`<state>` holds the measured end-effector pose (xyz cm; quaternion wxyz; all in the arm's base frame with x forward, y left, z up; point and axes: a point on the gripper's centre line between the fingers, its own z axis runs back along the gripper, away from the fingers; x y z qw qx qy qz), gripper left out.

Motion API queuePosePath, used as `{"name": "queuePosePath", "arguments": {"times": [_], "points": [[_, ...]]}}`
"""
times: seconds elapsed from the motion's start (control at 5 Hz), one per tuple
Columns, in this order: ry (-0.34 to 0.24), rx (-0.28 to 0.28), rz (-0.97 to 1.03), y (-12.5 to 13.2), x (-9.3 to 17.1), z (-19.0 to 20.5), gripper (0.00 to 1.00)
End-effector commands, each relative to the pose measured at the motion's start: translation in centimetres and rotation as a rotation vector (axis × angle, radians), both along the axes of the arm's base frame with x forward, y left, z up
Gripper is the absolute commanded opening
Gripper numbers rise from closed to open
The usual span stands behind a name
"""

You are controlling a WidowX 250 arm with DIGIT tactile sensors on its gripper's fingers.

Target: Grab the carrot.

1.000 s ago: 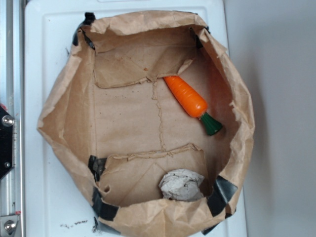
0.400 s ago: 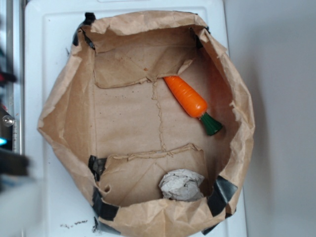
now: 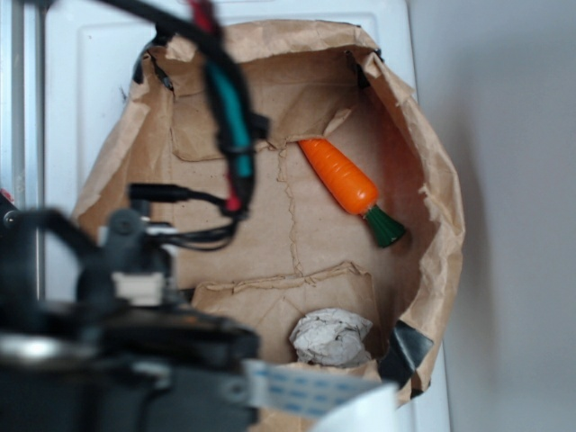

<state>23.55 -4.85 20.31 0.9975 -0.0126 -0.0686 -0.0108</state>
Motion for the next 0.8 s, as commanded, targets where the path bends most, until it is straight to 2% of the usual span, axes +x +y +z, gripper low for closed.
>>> {"name": "queuePosePath", "arguments": {"times": [0.0,0.4,0.6], "points": [[-0.051,-0.018,0.009,-0.4,1.7,0.8,1.0],[-0.051,-0.018,0.009,-0.4,1.7,0.8,1.0],[-0.026,-0.091,-0.23,1.0,2.7,-0.5,1.0]]}}
